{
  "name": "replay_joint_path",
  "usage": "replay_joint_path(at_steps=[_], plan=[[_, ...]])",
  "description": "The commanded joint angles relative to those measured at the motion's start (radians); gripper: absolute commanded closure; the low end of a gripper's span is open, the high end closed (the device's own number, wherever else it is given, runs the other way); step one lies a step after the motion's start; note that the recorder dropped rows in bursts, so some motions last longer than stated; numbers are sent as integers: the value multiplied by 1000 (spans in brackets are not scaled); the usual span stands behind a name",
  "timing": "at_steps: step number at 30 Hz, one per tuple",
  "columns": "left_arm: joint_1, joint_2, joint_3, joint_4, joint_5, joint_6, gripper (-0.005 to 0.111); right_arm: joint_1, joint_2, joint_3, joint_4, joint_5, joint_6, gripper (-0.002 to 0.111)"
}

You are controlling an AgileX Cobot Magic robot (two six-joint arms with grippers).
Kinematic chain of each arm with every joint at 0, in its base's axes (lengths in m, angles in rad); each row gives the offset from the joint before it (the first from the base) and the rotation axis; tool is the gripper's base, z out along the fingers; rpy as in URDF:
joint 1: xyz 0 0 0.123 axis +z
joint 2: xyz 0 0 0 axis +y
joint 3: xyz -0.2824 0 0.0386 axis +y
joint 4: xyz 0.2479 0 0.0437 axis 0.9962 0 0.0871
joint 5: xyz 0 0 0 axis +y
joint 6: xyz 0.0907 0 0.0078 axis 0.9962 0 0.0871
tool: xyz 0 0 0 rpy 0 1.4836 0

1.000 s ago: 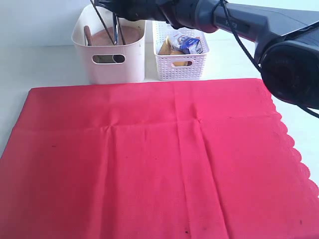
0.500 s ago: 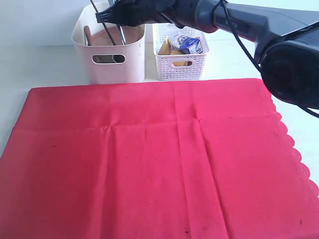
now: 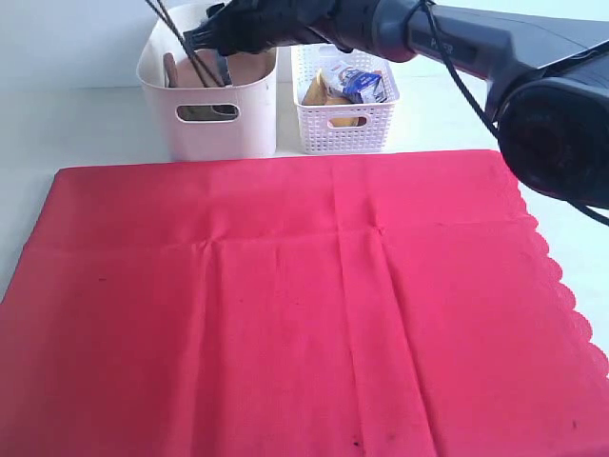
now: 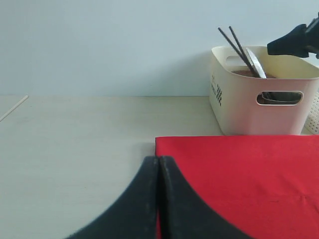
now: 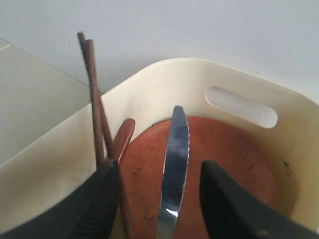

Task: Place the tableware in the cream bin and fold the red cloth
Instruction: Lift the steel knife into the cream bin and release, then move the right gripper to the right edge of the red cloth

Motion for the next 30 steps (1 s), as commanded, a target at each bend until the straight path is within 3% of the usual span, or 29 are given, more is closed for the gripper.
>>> replay_joint_path(at_steps=[1, 9, 17, 30], plan=[[-4, -6, -3, -2, -3, 1, 106, -2, -7, -8, -4, 17, 62, 49], [-4, -6, -3, -2, -3, 1, 106, -31, -115, -8, -82, 227, 116, 56], [-4, -6, -3, -2, -3, 1, 106, -65, -233, -8, -241, 475, 267, 108], [-4, -6, -3, -2, -3, 1, 106, -65, -348, 0, -275, 770, 299, 108]])
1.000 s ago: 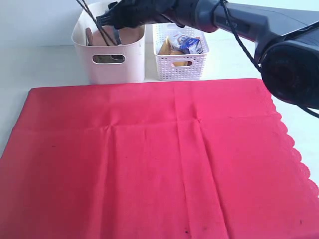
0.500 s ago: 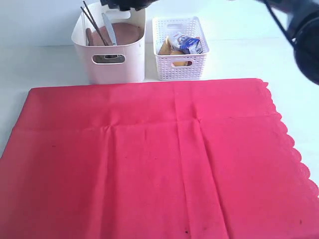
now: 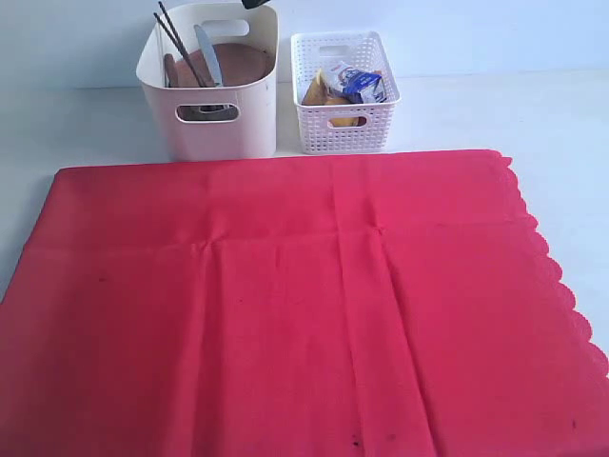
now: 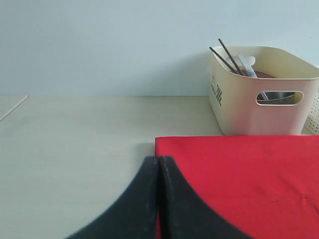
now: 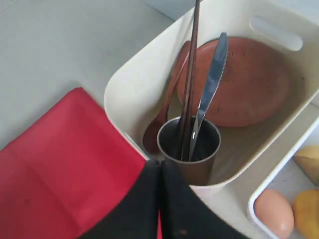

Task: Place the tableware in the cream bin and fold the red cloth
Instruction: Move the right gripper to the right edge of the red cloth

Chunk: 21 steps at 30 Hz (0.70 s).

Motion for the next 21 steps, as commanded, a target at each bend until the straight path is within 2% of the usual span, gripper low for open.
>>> replay_joint_path(at_steps=[1, 7, 13, 16, 21], plan=[[-4, -6, -3, -2, -3, 1, 106, -3, -56, 11, -12, 78, -2, 108], [-4, -6, -3, -2, -3, 1, 106, -3, -152, 187, -16, 29, -53, 108], [-4, -6, -3, -2, -3, 1, 106, -3, -282, 493, 5, -159, -84, 108], [-4, -6, -3, -2, -3, 1, 106, -3, -345, 658, 79, -272, -151, 108], [-4, -6, -3, -2, -3, 1, 106, -3, -440, 939, 312, -475, -390, 108]])
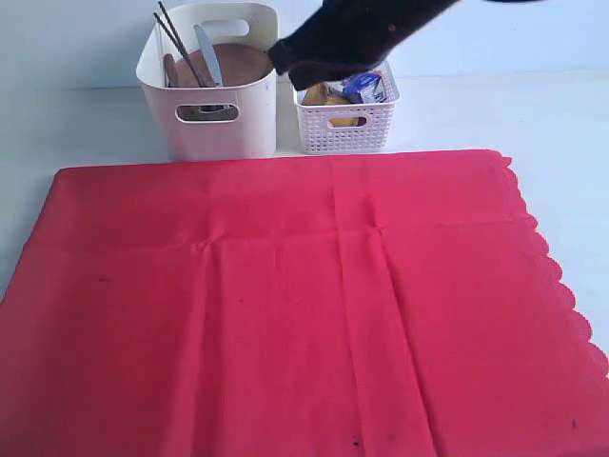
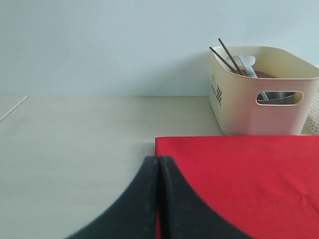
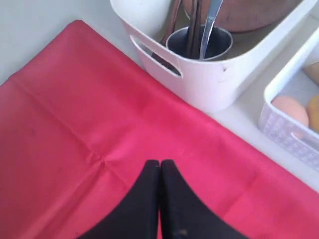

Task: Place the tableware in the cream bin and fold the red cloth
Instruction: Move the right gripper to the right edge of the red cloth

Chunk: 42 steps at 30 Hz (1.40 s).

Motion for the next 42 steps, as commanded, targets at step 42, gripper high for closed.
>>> replay_joint_path(at_steps=[42], plan=[[-3, -6, -3, -6, -199, -317, 106, 16, -399, 1023, 571, -813, -529, 108]])
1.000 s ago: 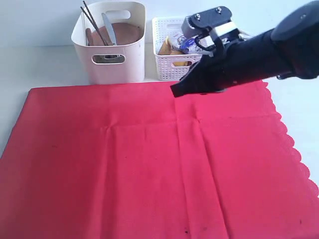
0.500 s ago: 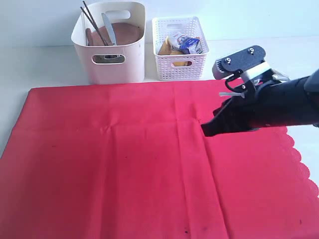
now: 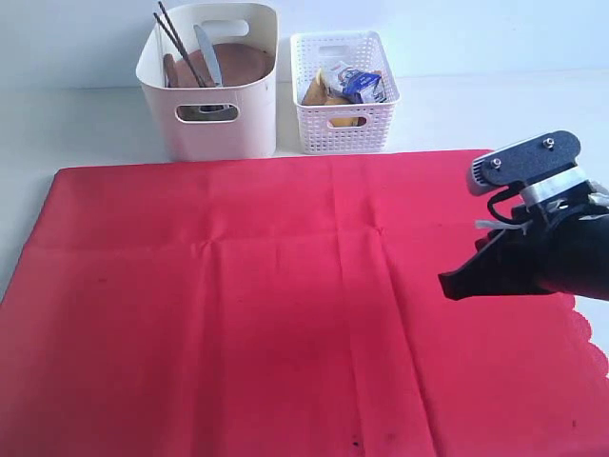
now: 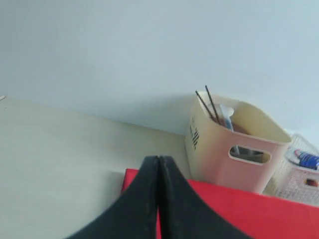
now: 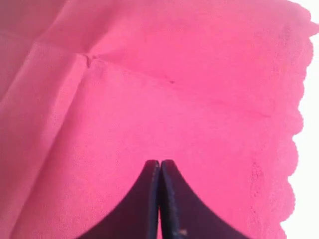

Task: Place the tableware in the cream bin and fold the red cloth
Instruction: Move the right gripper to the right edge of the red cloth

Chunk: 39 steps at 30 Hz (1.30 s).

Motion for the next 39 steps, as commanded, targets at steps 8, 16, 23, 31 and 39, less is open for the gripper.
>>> replay_joint_path(at_steps=[8, 16, 23, 31, 39], plan=[[-3, -6, -3, -6, -195, -66, 106, 4, -9, 5, -17, 4, 7, 108], [-3, -6, -3, -2, -190, 46, 106, 4, -9, 5, -17, 4, 13, 108], [1, 69, -3, -2, -165, 95, 106, 4, -9, 5, -17, 4, 13, 108], [7, 308, -3, -2, -223, 93, 106, 4, -9, 5, -17, 8, 24, 108], [7, 510, -3, -2, -300, 93, 106, 4, -9, 5, -17, 8, 32, 108]])
